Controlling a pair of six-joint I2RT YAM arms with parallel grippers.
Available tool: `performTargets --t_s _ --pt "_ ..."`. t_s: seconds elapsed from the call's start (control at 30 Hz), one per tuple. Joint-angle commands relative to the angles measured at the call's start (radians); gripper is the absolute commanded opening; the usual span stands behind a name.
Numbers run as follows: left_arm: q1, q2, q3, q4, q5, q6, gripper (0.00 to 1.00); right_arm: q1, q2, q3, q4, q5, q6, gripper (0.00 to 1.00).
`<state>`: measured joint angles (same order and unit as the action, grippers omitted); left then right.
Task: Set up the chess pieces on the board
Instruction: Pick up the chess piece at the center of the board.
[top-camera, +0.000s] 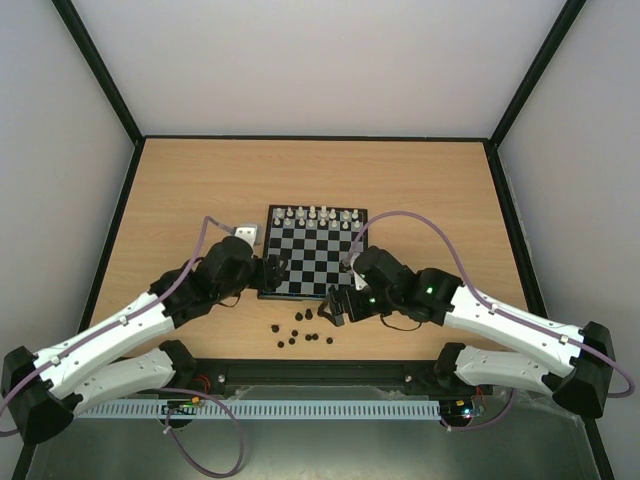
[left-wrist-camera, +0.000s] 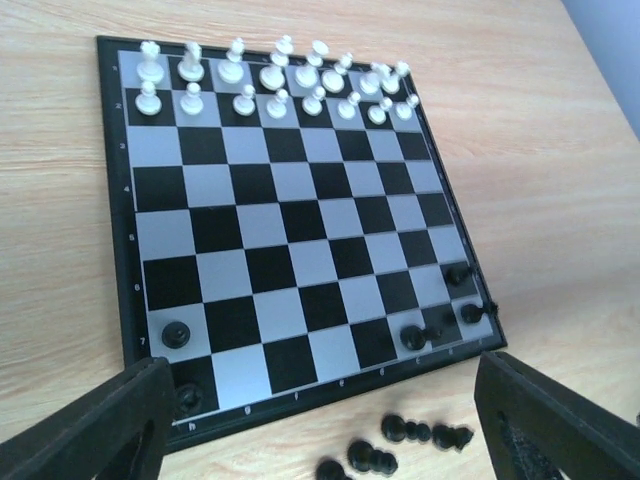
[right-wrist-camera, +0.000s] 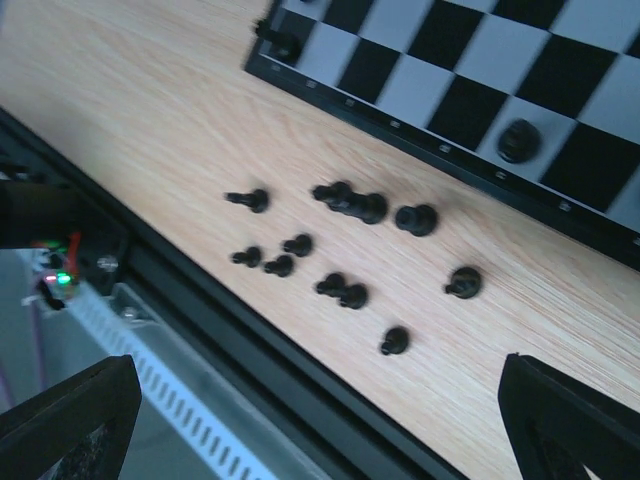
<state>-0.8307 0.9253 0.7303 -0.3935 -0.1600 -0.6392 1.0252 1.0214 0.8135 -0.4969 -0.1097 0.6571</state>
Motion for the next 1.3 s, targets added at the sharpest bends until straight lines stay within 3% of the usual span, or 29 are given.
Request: performTargets --t_s 0.0,0.07,0.27,0.47,0.7,1.0,1.27 --pt "-0.02 -0.061 -0.041 -0.01 0.057 -0.019 0.91 0.006 -0.003 0.061 -0.022 -0.075 0.0 0.98" --pt "-0.027 -0.081 -0.053 -0.011 0.065 -0.018 0.98 0.007 -0.017 0.068 -0.005 -0.055 0.022 0.99" --pt "-0.047 -0.136 -0.057 -0.067 0.095 -0.015 0.99 0.005 -0.071 0.045 0.053 0.011 0.084 0.99" --pt "-0.145 -0.228 -0.066 -0.086 0.091 -0.074 0.99 0.005 -0.144 -0.027 0.188 -0.066 0.1 0.99" --pt "-0.245 -0.301 -0.196 0.048 0.1 -0.144 0.99 0.005 -0.099 -0.019 0.169 -0.11 0.065 0.99" --pt "-0.425 -0.131 -0.16 0.034 -0.094 -0.261 0.99 0.008 -0.049 -0.08 0.152 -0.034 0.09 0.99" --pt "-0.563 0.078 -0.112 -0.142 -0.32 -0.484 0.99 0.033 -0.105 -0.127 0.097 0.157 0.112 0.97"
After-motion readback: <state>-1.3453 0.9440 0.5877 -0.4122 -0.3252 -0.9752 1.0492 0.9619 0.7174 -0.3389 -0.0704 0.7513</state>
